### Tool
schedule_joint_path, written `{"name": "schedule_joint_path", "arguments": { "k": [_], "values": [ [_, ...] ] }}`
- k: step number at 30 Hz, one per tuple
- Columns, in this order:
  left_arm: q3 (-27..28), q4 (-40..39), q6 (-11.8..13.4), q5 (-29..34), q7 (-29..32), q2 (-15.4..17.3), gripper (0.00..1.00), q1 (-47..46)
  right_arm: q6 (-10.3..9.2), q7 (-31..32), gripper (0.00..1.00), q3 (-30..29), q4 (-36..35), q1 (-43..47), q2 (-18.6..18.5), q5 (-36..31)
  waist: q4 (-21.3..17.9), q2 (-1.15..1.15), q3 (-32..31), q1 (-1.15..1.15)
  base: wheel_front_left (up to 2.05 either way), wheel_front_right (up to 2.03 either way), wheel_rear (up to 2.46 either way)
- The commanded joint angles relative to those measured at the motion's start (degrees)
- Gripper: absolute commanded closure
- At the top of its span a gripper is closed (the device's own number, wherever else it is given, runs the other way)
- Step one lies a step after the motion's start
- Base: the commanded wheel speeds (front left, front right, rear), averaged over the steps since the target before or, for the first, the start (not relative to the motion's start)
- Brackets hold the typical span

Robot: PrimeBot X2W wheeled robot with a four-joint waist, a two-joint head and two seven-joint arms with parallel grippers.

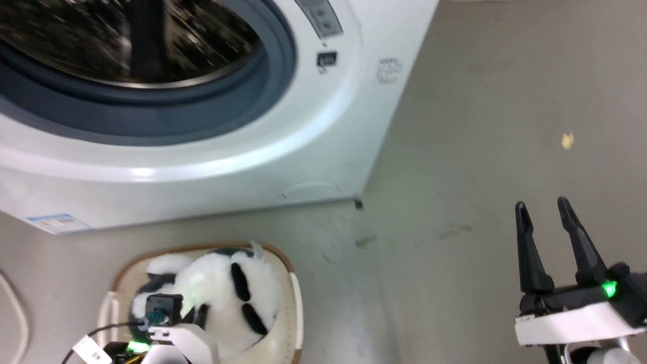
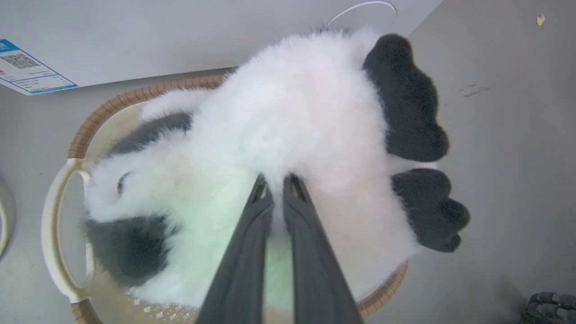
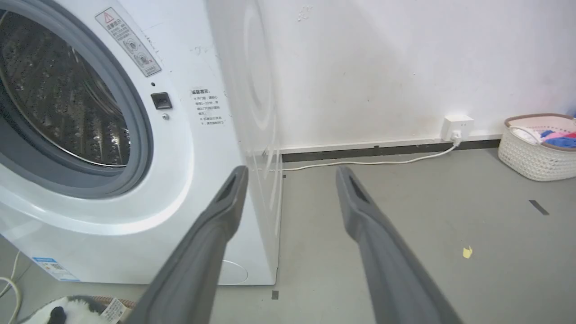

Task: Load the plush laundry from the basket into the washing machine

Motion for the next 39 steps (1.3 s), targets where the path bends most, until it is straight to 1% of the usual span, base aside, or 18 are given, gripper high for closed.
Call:
{"name": "schedule_joint_path", "arguments": {
  "k": [1,7,12,17,22,26,29,30,31,33,34,35,36,37,38,39],
  "values": [
    [0.5,-1.9,0.4,0.5,-0.4,-0.3,1.0,1.3,-0.05,-0.3,0.0,-0.2,0.1,0.8,0.0,-0.4,3.8,0.0,-4.9,0.02,0.0,0.0,0.0],
    [3.7,-16.9,1.8,3.1,-0.5,-1.2,1.0,9.0,-0.05,-0.3,0.0,-1.3,0.2,3.0,0.0,-1.2,6.5,0.0,-10.0,0.02,0.0,0.0,0.0],
    [6.3,-29.7,2.5,6.4,-0.5,-1.8,1.0,13.6,-0.05,-0.3,0.0,-1.4,0.0,4.6,0.0,-1.3,7.6,0.0,-11.9,0.02,0.0,0.0,0.0],
    [9.9,-42.3,2.5,9.7,-0.5,-1.9,1.0,15.8,-0.05,-0.3,0.0,-1.2,-0.5,4.7,0.0,-1.1,7.5,0.0,-11.4,0.02,0.0,0.0,0.0],
    [12.8,-51.0,1.8,11.7,-0.5,-1.7,1.0,14.2,-0.05,-0.3,0.0,-0.7,-1.3,3.5,0.0,-0.7,6.2,0.0,-7.7,0.02,0.0,0.0,0.0],
    [14.0,-53.1,1.1,12.3,-0.5,-0.9,1.0,8.9,-0.05,-0.3,0.0,0.1,-1.5,1.6,0.0,-0.3,4.5,0.0,-2.9,0.02,0.0,0.0,0.0],
    [14.7,-53.1,0.8,12.2,0.7,0.4,1.0,2.7,-0.05,-0.3,0.0,1.1,-1.9,-0.3,0.0,0.1,2.8,0.0,1.5,0.02,0.0,0.0,0.0],
    [14.7,-53.1,0.8,12.2,0.7,0.4,1.0,2.7,-0.05,-0.3,0.0,1.1,-1.9,-0.3,0.0,0.1,2.8,0.0,1.5,0.02,0.0,0.0,0.0],
    [15.2,-52.8,0.7,12.3,2.4,1.6,1.0,-2.3,-0.05,-0.3,0.0,1.7,-2.1,-1.9,0.0,0.4,1.4,0.0,4.8,0.02,0.0,0.0,0.0],
    [15.8,-51.9,0.3,11.6,4.2,2.4,1.0,-7.4,-0.05,-0.3,0.0,2.3,-2.2,-3.5,0.0,0.9,-0.1,0.0,7.7,0.02,0.0,0.0,0.0],
    [16.9,-49.5,0.0,11.7,7.0,5.2,1.0,-14.7,-0.05,-0.3,0.0,3.6,-2.5,-5.9,0.0,1.8,-2.5,0.0,11.4,0.02,0.0,0.0,0.0],
    [16.9,-49.5,0.0,11.7,7.0,5.2,1.0,-14.7,-0.05,-0.3,0.0,3.6,-2.5,-5.9,0.0,1.8,-2.5,0.0,11.4,0.02,0.0,0.0,0.0],
    [17.1,-48.6,-0.2,11.7,7.8,6.0,1.0,-17.1,-0.05,-0.3,0.0,4.0,-2.8,-6.7,0.0,2.2,-3.3,0.0,12.6,0.02,0.0,0.0,0.0],
    [17.2,-46.2,-0.5,12.0,9.6,7.9,1.0,-21.9,-0.05,-0.3,0.0,4.5,-3.1,-7.9,0.0,3.0,-4.5,0.0,14.5,0.02,0.0,0.0,0.0],
    [17.2,-46.2,-0.5,12.0,9.6,7.9,1.0,-21.9,-0.05,-0.3,0.0,4.5,-3.1,-7.9,0.0,3.0,-4.5,0.0,14.5,0.02,0.0,0.0,0.0],
    [16.9,-43.7,-0.9,12.7,11.2,10.0,1.0,-27.1,-0.05,-0.3,0.0,5.0,-3.4,-8.8,0.0,3.6,-5.7,0.0,16.3,0.02,0.0,0.0,0.0]
  ]
}}
